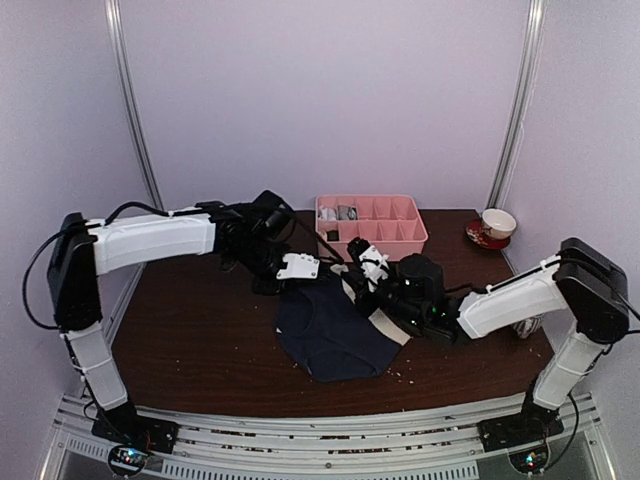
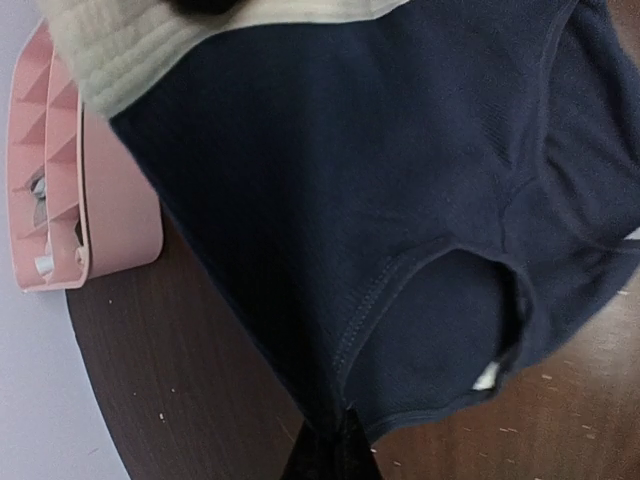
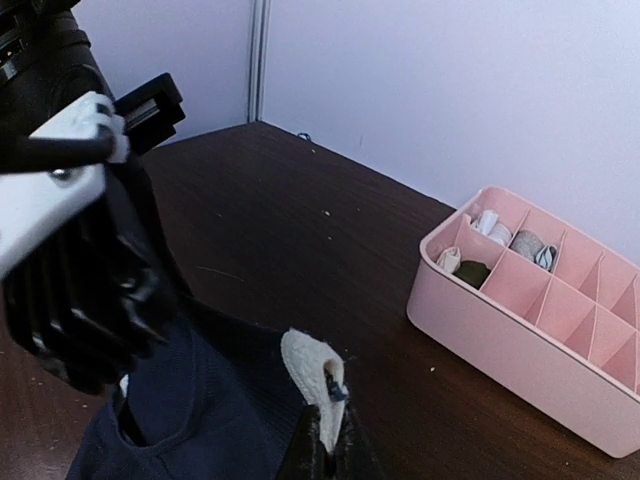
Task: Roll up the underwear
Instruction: Flatten out at the center of the board, then fold the underwear at the center of the board.
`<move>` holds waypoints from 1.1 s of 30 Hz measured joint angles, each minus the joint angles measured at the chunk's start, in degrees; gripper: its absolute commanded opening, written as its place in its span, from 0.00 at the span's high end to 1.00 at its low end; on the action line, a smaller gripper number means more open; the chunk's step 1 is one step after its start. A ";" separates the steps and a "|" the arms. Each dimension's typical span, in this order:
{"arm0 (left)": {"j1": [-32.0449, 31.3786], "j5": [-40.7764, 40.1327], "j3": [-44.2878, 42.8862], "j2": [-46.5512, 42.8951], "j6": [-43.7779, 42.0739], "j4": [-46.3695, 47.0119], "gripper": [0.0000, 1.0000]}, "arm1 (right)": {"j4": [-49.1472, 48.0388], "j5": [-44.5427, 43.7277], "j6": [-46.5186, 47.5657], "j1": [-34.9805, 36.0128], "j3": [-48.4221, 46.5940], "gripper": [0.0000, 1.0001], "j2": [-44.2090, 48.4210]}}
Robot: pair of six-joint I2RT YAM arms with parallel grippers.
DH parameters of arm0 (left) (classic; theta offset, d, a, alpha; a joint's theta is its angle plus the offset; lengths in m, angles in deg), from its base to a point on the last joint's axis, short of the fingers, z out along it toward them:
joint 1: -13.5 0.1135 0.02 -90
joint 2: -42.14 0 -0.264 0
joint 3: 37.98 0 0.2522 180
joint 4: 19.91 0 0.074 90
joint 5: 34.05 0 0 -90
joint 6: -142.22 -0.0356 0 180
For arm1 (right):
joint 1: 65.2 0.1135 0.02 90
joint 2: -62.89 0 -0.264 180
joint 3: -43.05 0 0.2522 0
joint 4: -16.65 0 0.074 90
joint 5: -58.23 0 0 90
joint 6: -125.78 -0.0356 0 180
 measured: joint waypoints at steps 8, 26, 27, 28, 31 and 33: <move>2.93 -6.62 -17.92 19.98 -1.42 1.92 1.00 | 0.66 0.98 -1.25 -6.97 -8.55 1.00 -10.95; 1.92 0.72 -13.18 9.33 -2.36 3.39 1.00 | 4.96 4.94 -0.17 -12.22 -10.82 0.75 -10.01; 1.57 1.18 -13.18 9.20 -2.43 3.10 1.00 | 5.31 5.05 -0.20 -12.61 -10.88 0.75 -9.88; 1.09 1.46 -13.18 9.18 -2.43 2.78 1.00 | 5.66 5.07 -0.13 -12.96 -11.02 0.74 -9.81; -1.05 1.75 -13.18 9.79 -2.25 1.66 1.00 | 6.49 5.05 -0.11 -13.81 -11.39 0.73 -9.79; -2.49 1.70 -13.22 10.69 -1.95 1.16 1.00 | 6.82 5.03 -0.09 -14.25 -11.45 0.73 -9.79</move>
